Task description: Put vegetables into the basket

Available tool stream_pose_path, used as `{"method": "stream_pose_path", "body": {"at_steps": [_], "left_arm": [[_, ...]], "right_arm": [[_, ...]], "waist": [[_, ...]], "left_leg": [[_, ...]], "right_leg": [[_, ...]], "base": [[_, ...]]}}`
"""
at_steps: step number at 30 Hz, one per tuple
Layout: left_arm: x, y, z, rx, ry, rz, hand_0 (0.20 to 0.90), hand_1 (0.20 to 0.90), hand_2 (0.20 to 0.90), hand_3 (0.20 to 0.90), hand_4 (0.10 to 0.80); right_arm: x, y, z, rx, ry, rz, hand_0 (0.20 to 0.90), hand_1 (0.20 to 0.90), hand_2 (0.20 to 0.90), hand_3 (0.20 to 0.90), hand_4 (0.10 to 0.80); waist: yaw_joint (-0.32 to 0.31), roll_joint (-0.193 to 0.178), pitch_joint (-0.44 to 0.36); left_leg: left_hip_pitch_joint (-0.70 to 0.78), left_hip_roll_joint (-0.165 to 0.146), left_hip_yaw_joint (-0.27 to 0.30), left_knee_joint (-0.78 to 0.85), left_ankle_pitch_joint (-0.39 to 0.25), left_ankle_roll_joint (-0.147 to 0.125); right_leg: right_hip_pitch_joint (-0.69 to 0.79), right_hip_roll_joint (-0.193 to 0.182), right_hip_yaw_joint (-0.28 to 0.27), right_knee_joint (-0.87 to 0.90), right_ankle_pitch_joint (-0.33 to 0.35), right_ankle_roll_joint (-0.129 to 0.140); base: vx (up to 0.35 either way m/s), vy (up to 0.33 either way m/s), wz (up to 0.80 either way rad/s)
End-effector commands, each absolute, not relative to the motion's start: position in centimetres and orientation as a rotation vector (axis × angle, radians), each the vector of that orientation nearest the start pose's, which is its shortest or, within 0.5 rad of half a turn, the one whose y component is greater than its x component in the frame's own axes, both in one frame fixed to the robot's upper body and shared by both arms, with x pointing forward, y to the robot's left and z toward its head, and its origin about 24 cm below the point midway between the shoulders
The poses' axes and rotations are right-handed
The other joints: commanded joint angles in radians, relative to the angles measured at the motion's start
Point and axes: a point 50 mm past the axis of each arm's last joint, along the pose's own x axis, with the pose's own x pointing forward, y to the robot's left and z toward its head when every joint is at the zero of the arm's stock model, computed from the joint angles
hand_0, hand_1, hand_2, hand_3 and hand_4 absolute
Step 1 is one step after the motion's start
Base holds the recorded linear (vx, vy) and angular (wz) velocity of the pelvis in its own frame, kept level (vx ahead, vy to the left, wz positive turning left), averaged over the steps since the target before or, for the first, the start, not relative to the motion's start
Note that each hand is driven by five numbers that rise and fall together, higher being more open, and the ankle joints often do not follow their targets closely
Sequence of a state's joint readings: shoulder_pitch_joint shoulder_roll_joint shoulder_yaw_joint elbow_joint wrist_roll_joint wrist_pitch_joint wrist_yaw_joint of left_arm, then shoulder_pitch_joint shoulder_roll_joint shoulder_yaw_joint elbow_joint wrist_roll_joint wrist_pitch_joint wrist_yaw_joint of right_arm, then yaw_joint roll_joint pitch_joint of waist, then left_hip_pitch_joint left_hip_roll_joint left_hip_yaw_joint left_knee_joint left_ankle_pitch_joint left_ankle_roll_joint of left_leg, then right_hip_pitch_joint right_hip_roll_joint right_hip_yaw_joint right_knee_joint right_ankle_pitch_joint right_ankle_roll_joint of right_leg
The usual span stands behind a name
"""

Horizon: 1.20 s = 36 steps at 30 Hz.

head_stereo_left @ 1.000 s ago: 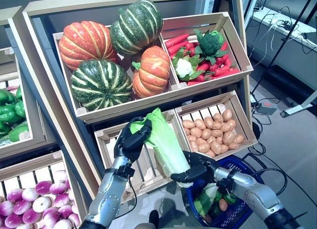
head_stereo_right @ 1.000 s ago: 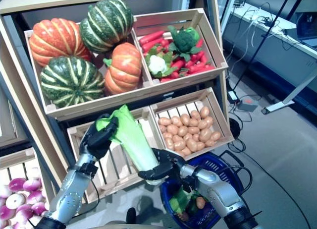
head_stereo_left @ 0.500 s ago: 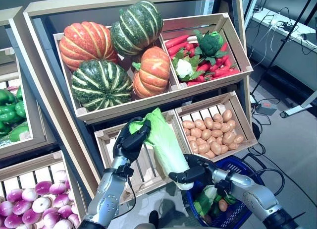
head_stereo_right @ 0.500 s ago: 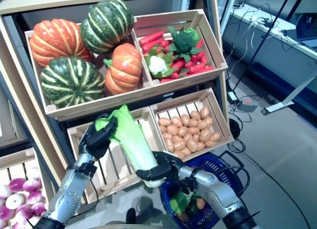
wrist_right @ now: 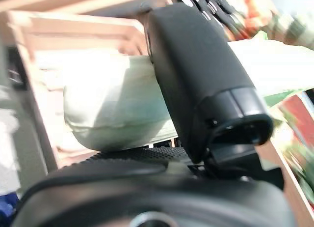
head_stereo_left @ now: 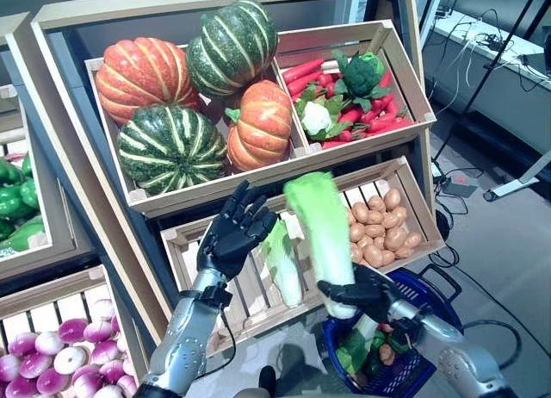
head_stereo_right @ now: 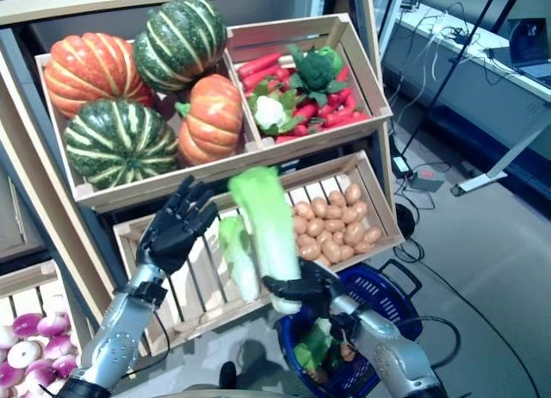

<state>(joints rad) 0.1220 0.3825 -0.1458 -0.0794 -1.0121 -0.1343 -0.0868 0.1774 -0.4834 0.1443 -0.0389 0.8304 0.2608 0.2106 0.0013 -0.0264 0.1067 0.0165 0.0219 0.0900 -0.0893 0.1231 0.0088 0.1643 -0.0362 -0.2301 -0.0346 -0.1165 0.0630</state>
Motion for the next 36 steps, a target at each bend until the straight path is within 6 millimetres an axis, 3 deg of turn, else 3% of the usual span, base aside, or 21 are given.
{"method": "stream_pose_path", "body": {"at_steps": [1, 5, 10, 17, 22, 28, 34, 36], "left_arm": [[23.9, 20.3, 8.7, -0.585, -0.229, -0.204, 0.900, 0.900, 0.900, 0.900, 0.800], [24.1, 21.1, 9.1, -0.567, -0.253, -0.172, 0.900, 0.900, 0.900, 0.900, 0.800], [25.6, 21.4, 11.3, -0.535, -0.379, -0.154, 0.900, 0.900, 0.900, 0.900, 0.800], [25.9, 21.7, 14.0, -0.484, -0.540, -0.131, 0.900, 0.900, 0.900, 0.900, 0.800], [26.0, 21.6, 17.6, -0.428, -0.759, -0.100, 0.900, 0.900, 0.900, 0.900, 0.800], [26.4, 20.8, 19.5, -0.393, -0.836, -0.099, 0.900, 0.900, 0.900, 0.900, 0.800], [26.9, 20.0, 21.0, -0.409, -0.894, -0.100, 0.900, 0.900, 0.900, 0.900, 0.800], [27.1, 19.6, 21.5, -0.407, -0.911, -0.111, 0.900, 0.900, 0.900, 0.900, 0.800]], "right_arm": [[23.3, -20.8, 5.9, 0.541, 0.014, 0.236, 0.300, 0.300, 0.300, 0.300, 0.400], [23.7, -22.4, 6.5, 0.600, -0.098, 0.093, 0.300, 0.300, 0.300, 0.300, 0.400], [25.2, -24.6, 7.8, 0.710, -0.282, -0.109, 0.300, 0.300, 0.300, 0.300, 0.400], [25.9, -27.5, 7.4, 0.843, -0.378, -0.367, 0.300, 0.300, 0.300, 0.300, 0.400], [27.1, -29.9, 7.5, 0.955, -0.442, -0.505, 0.300, 0.300, 0.300, 0.300, 0.400], [28.4, -30.2, 7.0, 1.028, -0.441, -0.579, 0.300, 0.300, 0.300, 0.300, 0.400], [31.1, -30.3, 6.5, 1.086, -0.348, -0.594, 0.300, 0.300, 0.300, 0.300, 0.400], [32.1, -29.9, 6.7, 1.128, -0.319, -0.589, 0.300, 0.300, 0.300, 0.300, 0.400]], "waist": [[-0.019, -0.016, -0.039], [-0.028, -0.007, -0.002], [-0.034, 0.004, 0.124], [-0.025, 0.020, 0.252], [-0.006, 0.042, 0.354], [0.012, 0.048, 0.375], [0.042, 0.063, 0.393], [0.049, 0.069, 0.394]], "left_leg": [[0.073, 0.013, 0.024, 0.002, -0.145, -0.029], [0.054, 0.012, 0.043, 0.012, -0.135, -0.023], [-0.091, 0.004, 0.032, 0.160, -0.160, -0.016], [-0.278, 0.005, 0.006, 0.336, -0.166, -0.037], [-0.468, 0.011, 0.009, 0.537, -0.199, -0.042], [-0.577, 0.001, 0.003, 0.672, -0.262, -0.018], [-0.688, -0.004, -0.007, 0.877, -0.343, 0.004], [-0.730, -0.002, 0.005, 0.935, -0.387, 0.024]], "right_leg": [[-0.061, -0.024, 0.034, -0.053, 0.127, 0.019], [-0.110, -0.014, 0.057, 0.008, 0.103, 0.010], [-0.244, -0.004, 0.071, 0.154, 0.056, -0.017], [-0.373, -0.008, 0.058, 0.288, 0.028, -0.048], [-0.530, -0.014, 0.031, 0.480, -0.037, -0.092], [-0.639, -0.042, 0.018, 0.636, -0.088, -0.111], [-0.762, -0.087, 0.023, 0.838, -0.154, -0.114], [-0.824, -0.098, 0.032, 0.913, -0.174, -0.121]], "base": [[-0.073, -0.035, -0.08], [-0.129, -0.028, -0.08], [-0.277, -0.041, -0.10], [-0.183, -0.031, 0.03], [-0.175, -0.001, 0.07], [-0.086, 0.010, 0.04], [0.011, 0.032, -0.01], [-0.026, 0.045, 0.09]]}}
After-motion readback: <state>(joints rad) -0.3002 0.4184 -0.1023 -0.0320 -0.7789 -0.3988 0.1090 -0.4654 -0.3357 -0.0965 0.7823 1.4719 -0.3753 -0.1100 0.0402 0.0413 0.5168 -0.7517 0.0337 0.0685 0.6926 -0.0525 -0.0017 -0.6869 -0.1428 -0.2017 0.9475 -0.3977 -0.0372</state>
